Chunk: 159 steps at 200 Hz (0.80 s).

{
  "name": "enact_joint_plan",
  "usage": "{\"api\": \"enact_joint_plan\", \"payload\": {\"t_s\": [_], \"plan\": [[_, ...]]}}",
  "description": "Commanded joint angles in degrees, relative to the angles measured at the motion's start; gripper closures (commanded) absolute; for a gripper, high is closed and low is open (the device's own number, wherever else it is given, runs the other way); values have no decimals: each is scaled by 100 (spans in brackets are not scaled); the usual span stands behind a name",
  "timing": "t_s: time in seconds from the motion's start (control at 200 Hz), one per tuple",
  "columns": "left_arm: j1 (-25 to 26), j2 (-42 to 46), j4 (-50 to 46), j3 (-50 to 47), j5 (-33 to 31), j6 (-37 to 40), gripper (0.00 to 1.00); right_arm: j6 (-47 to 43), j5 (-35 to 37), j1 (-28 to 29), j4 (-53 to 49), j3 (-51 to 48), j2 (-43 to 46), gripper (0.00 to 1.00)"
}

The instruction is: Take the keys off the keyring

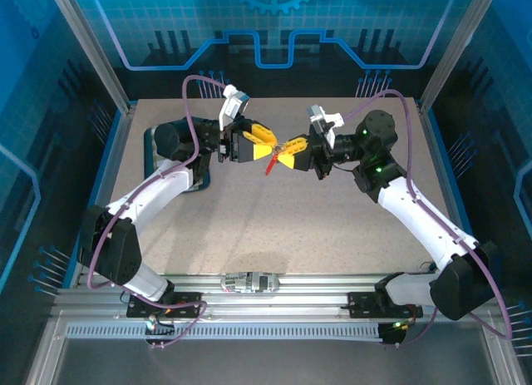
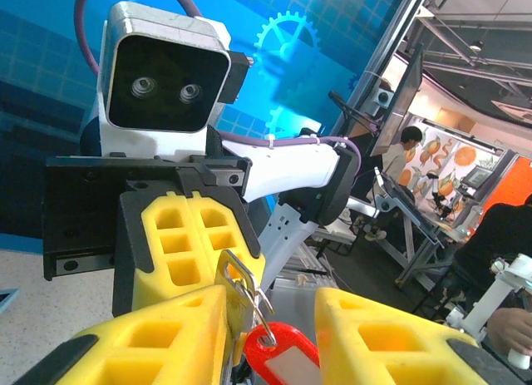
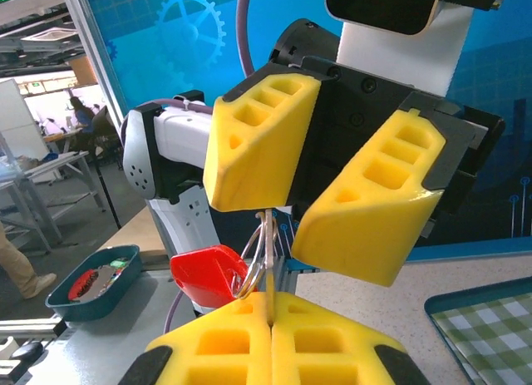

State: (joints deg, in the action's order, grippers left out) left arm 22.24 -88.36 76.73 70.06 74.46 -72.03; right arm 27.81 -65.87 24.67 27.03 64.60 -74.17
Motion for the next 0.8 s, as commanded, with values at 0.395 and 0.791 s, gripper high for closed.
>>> {"api": "enact_joint_plan", "payload": {"t_s": [0.395, 0.791], "plan": [[-18, 564, -1740, -107, -72, 1769, 89, -193, 232, -85, -142, 53, 184, 100], [-35, 554, -1613, -155, -196, 1742, 100, -389, 379, -86, -285, 22, 267, 100]]}}
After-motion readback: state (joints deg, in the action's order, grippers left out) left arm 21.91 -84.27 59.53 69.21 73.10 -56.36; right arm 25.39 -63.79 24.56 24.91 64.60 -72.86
